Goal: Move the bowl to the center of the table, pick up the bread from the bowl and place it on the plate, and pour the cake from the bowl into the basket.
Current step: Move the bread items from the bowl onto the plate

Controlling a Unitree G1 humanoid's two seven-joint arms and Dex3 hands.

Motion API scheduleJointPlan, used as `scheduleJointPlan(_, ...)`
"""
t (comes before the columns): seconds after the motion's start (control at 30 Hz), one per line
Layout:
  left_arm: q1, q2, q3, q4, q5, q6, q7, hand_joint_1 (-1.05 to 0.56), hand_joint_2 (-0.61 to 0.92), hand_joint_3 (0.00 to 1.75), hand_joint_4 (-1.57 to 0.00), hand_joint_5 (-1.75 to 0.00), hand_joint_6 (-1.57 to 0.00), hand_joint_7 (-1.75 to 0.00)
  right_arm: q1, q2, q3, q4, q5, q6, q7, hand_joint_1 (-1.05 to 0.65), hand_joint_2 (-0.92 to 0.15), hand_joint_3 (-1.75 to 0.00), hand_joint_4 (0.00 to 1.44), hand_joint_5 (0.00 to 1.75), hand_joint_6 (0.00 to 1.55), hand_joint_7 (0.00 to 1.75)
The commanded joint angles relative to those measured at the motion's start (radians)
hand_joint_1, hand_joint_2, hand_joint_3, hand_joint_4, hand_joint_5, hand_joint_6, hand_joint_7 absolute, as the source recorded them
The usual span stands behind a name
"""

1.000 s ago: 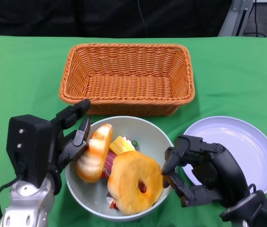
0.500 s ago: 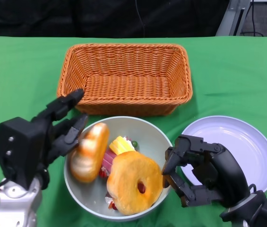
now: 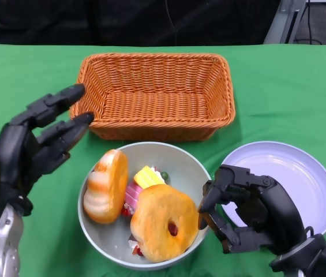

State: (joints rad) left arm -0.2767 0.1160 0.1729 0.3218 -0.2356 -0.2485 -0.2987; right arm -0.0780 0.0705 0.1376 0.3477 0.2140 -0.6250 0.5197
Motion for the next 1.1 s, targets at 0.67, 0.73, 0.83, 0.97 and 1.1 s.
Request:
scheduleJointPlan(0.67, -0.221, 0.090, 0.087, 0.599, -0.002, -0.362, -0.118, 0.01, 0.79, 0.69, -0.80, -1.49, -0.87, -1.17, -0.067, -0.131, -0.013, -0.112, -0.153, 0.018, -0.060, -0.17, -0.53, -0.90, 0.75, 1.26, 0.78, 0.92)
scheduleJointPlan(0.73, -0.229, 0.086, 0.090, 0.621, -0.003, -0.372, -0.118, 0.00, 0.76, 0.75, -0.79, -1.49, -0.86, -1.19, -0.087, -0.149, -0.010, -0.117, -0.177, 0.002, -0.064, -0.18, -0.60, -0.73, 0.74, 1.18, 0.78, 0.85)
scheduleJointPlan(0.83, -0.242, 0.084, 0.095, 0.656, -0.006, -0.391, -0.123, -0.02, 0.73, 0.79, -0.80, -1.48, -0.85, -1.19, -0.134, -0.175, -0.005, -0.113, -0.218, -0.038, -0.069, -0.22, -0.85, -0.22, 0.73, 1.11, 0.80, 0.62)
scheduleJointPlan(0.97, -0.249, 0.078, 0.098, 0.671, -0.007, -0.402, -0.118, -0.04, 0.73, 0.81, -0.80, -1.47, -0.86, -1.19, -0.188, -0.201, 0.004, -0.135, -0.310, -0.061, -0.108, -0.28, -0.90, -0.02, 0.72, 0.91, 0.84, 0.36)
scheduleJointPlan(1.1, -0.249, 0.067, 0.103, 0.667, -0.007, -0.410, -0.111, -0.03, 0.68, 0.89, -0.80, -1.46, -0.85, -1.21, -0.226, -0.225, 0.014, -0.156, -0.423, -0.094, -0.164, -0.36, -0.88, 0.00, 0.71, 0.68, 0.86, 0.13)
